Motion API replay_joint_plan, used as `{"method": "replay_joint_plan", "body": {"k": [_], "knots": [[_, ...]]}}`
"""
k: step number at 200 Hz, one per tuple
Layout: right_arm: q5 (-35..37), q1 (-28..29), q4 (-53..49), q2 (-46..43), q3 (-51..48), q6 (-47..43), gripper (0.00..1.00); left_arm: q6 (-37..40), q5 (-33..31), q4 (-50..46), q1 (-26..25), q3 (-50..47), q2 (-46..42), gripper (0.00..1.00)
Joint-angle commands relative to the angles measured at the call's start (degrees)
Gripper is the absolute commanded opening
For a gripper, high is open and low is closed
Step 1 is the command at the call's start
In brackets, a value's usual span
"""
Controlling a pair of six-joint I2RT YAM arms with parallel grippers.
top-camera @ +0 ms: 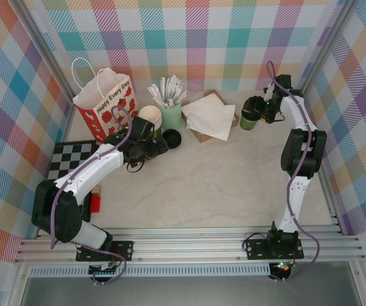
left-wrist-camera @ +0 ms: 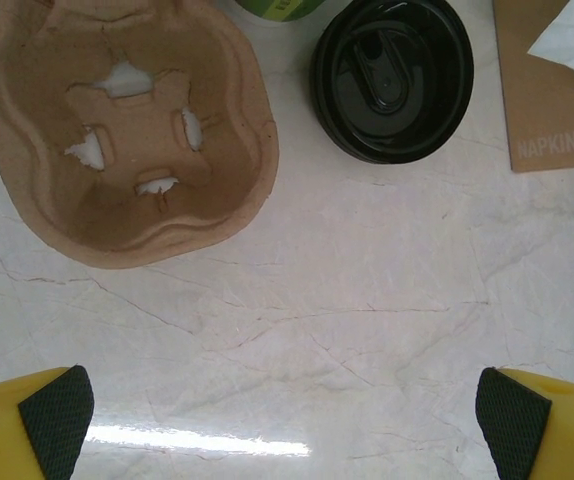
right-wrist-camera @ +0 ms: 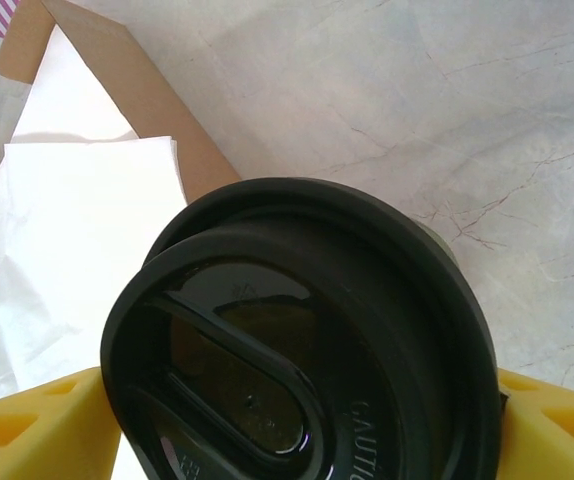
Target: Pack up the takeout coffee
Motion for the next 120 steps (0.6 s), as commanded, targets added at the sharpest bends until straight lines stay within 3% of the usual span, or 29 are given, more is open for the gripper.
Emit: {"method": "replay_joint_plan", "body": {"k": [1,23,70,93,120], "knots": [[-1.29,-0.06,-2.23,0.55,2.30,0.16,0.87,0.89,0.12,1.40,0.56,-0.59,-2.84,1.00],[-1.36,-0.04,-2.76,-0.53,2.87,-0.10,0.94,1.00,0.03,0.85,0.83,-0.32,-3.31,1.00],[-1.16,0.01,-4.37,-2.55,3.88,-1.49,0.99,1.35,-0.98,1.19,1.53,-1.54,-6.06,1.00],[1.73,0.01,-4.89,-4.81,3.66,-1.57,1.00,2.12,-1.58,-0.12,3.16,-1.00,-8.42,1.00],[8.82,-0.06,-3.93,-12.72,-0.16,0.38,1.00,3.46,-2.64,-5.35,8.65,3.39,-11.40,1.00]]}}
